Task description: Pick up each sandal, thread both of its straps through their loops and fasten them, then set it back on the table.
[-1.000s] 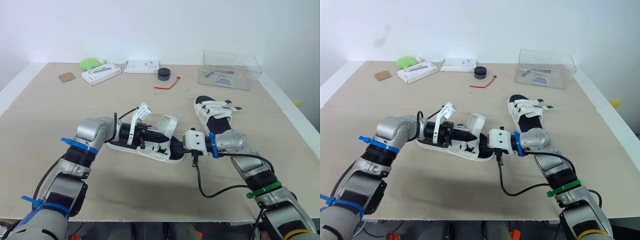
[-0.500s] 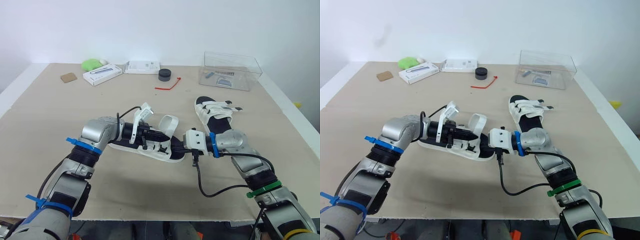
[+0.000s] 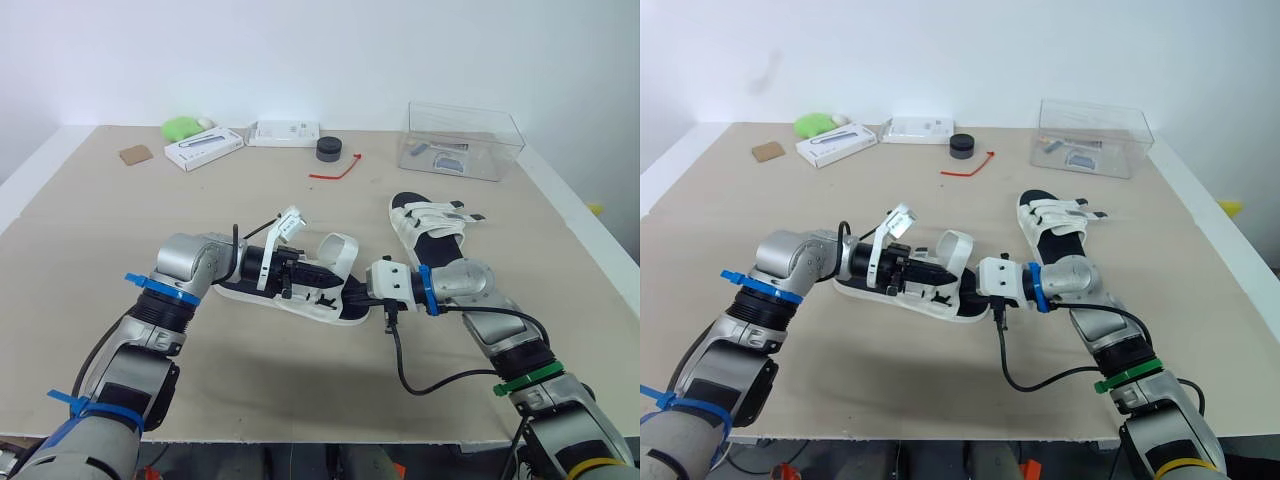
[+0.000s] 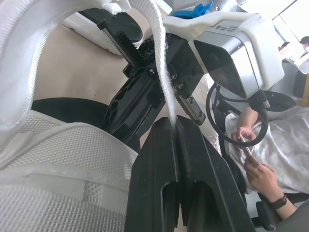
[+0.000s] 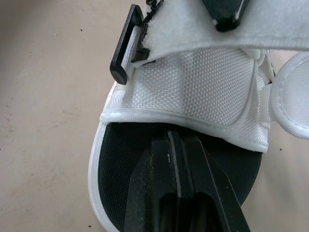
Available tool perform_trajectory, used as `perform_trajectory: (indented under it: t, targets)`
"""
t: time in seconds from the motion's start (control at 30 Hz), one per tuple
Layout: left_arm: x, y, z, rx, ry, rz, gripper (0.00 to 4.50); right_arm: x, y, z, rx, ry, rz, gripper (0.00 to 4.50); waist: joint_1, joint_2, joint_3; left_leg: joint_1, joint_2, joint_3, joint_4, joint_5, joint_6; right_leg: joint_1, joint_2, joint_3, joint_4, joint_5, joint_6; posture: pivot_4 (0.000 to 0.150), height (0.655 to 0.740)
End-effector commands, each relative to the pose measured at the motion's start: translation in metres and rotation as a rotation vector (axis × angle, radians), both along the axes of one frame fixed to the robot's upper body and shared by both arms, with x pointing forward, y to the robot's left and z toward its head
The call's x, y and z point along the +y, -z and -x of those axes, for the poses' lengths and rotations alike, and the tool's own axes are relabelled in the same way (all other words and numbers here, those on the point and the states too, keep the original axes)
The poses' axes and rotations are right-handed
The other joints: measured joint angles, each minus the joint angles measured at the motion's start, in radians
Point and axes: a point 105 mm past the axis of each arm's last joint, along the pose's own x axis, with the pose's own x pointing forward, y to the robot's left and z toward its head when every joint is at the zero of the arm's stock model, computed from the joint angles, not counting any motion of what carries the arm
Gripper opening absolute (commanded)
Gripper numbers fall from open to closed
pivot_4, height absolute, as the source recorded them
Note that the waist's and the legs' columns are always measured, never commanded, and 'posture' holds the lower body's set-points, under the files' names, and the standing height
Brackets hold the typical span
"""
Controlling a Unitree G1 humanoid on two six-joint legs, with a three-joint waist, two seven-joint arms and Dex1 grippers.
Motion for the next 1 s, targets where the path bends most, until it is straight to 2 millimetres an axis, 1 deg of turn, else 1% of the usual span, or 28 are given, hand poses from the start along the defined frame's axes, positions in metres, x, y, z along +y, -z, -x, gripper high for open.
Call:
perform_trajectory:
  t: [0.03,0.2,0.43,0.7,0.87,1.0]
  targets:
    - [0.0,-0.018,-0.001,-0.045,0.011,0.029,0.09,-0.016,0.027,0.002,0.077,0.043,0.108,0.0,0.0,0.0,0.0,0.0,0.0,0.0,0.0,0.0,0.0,0.0,0.0,0.0,0.0,0.0,0.0,0.15,0.74]
    - [0.001,-0.022,-0.003,-0.05,-0.004,0.044,0.09,-0.016,0.027,0.002,0.076,0.04,0.11,0.0,0.0,0.0,0.0,-0.001,0.0,0.0,0.0,0.0,0.0,-0.001,0.0,0.0,0.0,0.0,0.0,0.15,0.74]
    - [0.001,-0.024,-0.001,-0.043,0.0,0.059,0.09,-0.016,0.028,0.003,0.078,0.039,0.112,0.0,0.0,0.0,0.0,-0.001,0.0,0.0,0.0,0.0,0.0,-0.001,0.0,0.0,0.0,0.0,0.0,0.15,0.74]
    - [0.001,-0.015,0.008,-0.007,0.028,0.04,0.09,-0.016,0.028,0.002,0.078,0.042,0.115,0.0,-0.001,0.0,0.0,-0.001,0.0,0.0,0.0,0.0,0.0,-0.001,0.0,0.0,0.0,0.0,0.0,0.15,0.74]
    - [0.001,-0.01,0.008,0.007,0.019,0.025,0.09,-0.018,0.029,0.002,0.083,0.043,0.122,0.0,-0.001,0.0,0.0,-0.001,0.0,0.0,0.0,0.0,0.0,-0.001,0.0,0.0,0.0,0.0,0.0,0.15,0.74]
    - [0.003,-0.008,0.002,0.006,-0.009,0.022,0.09,-0.018,0.03,0.003,0.085,0.042,0.124,0.0,-0.001,0.0,0.0,-0.001,0.0,0.0,0.0,0.0,0.0,-0.001,0.0,0.0,0.0,0.0,0.0,0.15,0.74]
